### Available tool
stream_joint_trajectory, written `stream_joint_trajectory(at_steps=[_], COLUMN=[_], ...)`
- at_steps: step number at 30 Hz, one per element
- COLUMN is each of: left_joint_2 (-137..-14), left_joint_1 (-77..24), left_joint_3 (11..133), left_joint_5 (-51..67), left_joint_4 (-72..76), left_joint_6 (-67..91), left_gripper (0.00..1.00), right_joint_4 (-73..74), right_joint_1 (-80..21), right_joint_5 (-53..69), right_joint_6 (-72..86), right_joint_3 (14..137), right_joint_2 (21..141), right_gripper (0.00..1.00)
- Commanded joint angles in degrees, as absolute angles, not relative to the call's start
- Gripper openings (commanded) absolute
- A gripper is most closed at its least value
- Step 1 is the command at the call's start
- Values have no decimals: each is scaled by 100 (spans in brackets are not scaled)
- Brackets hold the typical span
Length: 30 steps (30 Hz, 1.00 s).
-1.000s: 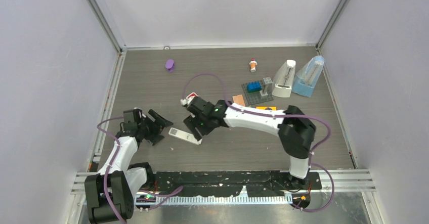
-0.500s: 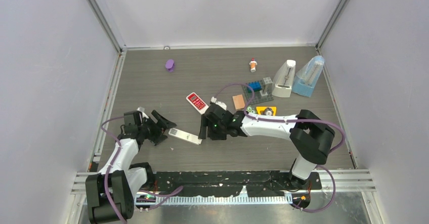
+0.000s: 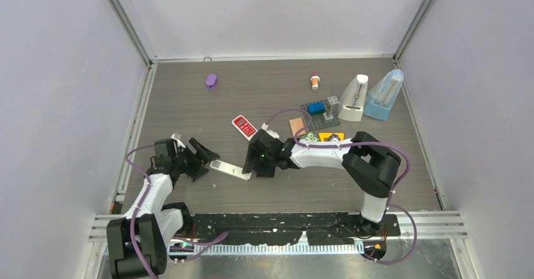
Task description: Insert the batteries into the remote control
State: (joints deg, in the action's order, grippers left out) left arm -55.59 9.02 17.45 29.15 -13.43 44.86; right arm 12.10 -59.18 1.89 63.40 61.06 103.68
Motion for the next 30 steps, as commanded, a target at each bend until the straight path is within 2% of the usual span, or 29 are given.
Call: stream_joint_trajectory(at_steps=[1, 14, 24, 30], left_joint_2=[-5610, -5809, -5369, -5074], left_joint_1=[923, 923, 922, 884], left_joint_3=[1572, 1455, 1678, 1260], left_joint_5=[2505, 2611, 2286, 2348], left_joint_4=[-1600, -1340, -1154, -83], left_joint_6=[4193, 4098, 4105, 4602], left_gripper=[79, 78, 78, 78], right_joint_4=[1257, 1753, 1928, 1892], right_joint_1=[-5963, -6063, -6071, -6082], right_joint_5=[165, 162, 88, 144], right_joint_6=[6485, 6504, 6614, 6651], right_joint_3=[6345, 6645, 6765, 6815], right_joint_2=[10445, 10897, 11098, 11308], right_gripper=[60, 36, 33, 31])
